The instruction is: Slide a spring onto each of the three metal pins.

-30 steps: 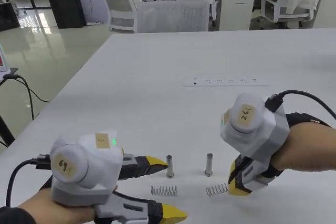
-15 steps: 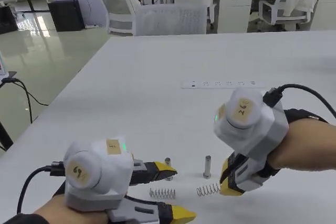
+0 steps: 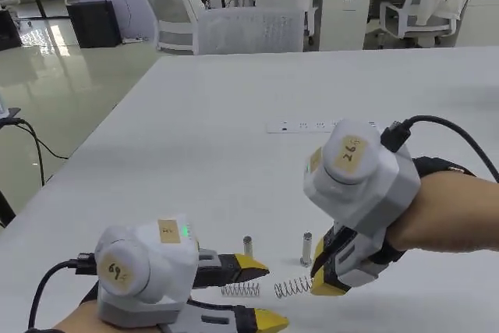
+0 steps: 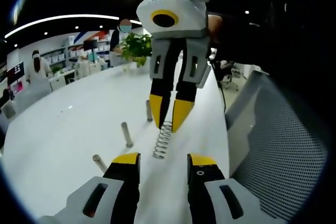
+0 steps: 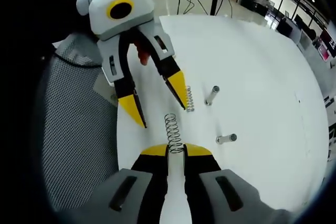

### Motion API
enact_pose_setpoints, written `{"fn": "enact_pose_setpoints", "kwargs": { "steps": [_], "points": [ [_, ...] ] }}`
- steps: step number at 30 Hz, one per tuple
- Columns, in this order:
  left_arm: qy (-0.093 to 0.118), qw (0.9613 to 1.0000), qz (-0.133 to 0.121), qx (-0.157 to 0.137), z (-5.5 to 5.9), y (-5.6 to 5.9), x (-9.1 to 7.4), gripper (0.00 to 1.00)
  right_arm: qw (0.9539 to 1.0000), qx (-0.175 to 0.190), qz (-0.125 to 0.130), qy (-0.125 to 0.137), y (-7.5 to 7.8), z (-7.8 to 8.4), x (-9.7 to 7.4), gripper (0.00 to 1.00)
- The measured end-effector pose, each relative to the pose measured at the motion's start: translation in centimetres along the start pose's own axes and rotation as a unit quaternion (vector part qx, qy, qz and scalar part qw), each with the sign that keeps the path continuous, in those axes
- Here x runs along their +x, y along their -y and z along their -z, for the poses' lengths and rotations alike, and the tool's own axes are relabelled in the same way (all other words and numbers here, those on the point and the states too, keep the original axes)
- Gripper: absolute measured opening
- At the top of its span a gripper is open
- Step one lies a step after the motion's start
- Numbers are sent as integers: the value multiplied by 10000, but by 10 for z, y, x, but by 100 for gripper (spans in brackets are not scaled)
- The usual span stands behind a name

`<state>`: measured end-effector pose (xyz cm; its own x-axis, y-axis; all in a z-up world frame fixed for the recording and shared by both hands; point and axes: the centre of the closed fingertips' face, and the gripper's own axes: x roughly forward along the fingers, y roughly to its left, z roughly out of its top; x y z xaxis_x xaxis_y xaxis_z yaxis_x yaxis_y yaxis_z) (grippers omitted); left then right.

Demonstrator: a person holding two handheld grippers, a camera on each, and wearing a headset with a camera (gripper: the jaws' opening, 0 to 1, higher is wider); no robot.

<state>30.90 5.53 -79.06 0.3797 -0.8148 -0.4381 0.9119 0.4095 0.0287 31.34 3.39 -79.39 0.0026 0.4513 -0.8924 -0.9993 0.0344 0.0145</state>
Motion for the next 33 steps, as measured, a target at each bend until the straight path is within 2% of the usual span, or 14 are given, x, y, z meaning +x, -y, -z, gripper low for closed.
{"fn": "enact_pose_setpoints", "kwargs": {
  "steps": [13,20,33],
  "points": [
    [54,9994,91,323,-3,4,2,16,9998,-167,-50,-16,-9,-10,-1,8],
    [52,9987,96,501,-3,5,3,7,9998,-197,-48,-42,-11,-10,-2,8],
    [1,9982,106,596,-1,6,3,3,9995,-305,15,23,-14,-18,-7,8]
  ]
}}
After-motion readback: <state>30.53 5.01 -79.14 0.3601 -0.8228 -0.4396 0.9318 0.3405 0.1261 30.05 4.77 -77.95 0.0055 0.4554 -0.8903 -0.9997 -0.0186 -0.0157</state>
